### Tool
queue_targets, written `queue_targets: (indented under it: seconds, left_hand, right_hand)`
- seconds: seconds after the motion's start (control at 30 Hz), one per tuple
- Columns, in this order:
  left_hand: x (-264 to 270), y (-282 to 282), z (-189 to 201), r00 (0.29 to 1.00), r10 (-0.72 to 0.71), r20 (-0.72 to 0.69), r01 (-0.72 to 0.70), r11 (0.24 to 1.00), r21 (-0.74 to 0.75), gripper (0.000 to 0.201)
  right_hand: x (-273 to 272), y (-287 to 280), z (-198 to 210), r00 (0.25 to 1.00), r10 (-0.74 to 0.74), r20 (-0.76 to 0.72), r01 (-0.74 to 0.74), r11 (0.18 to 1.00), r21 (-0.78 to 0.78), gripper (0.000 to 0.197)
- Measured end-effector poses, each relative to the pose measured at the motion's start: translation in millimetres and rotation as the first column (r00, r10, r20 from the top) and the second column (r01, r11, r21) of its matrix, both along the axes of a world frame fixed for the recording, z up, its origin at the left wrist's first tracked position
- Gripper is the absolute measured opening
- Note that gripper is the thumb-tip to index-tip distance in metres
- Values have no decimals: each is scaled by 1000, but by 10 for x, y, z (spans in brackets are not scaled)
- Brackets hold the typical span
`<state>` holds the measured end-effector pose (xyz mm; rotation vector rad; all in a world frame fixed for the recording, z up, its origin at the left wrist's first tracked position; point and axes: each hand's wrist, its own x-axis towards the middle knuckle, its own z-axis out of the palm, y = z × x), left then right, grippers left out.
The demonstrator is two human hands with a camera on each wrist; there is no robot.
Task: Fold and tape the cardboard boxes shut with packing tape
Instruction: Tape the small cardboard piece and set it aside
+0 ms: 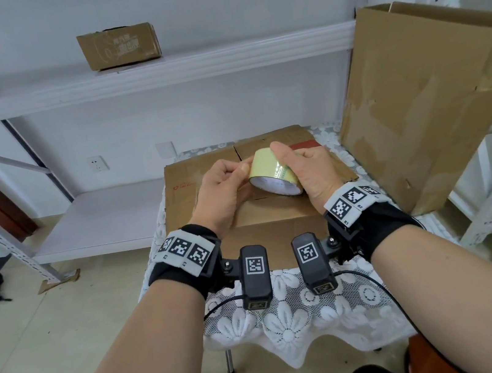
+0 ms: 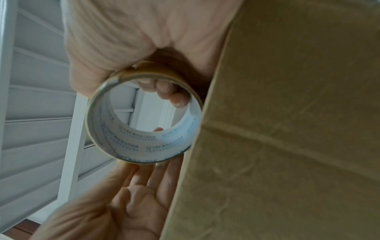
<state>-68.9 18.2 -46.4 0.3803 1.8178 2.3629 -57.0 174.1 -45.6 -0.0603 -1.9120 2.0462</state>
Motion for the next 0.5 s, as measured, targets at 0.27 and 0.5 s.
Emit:
queue_targets:
  seconds: [0.27, 0.5]
  left_hand:
    - [-18, -32, 20, 994, 16, 109, -28, 994, 108, 17]
    - [-16, -36, 51, 983, 106, 148, -133, 973, 186, 15]
  right_hand:
    - [21, -2, 20, 999, 19, 38, -17, 999, -43, 46]
    - [46, -19, 27, 999, 31, 37, -27, 994, -104, 58]
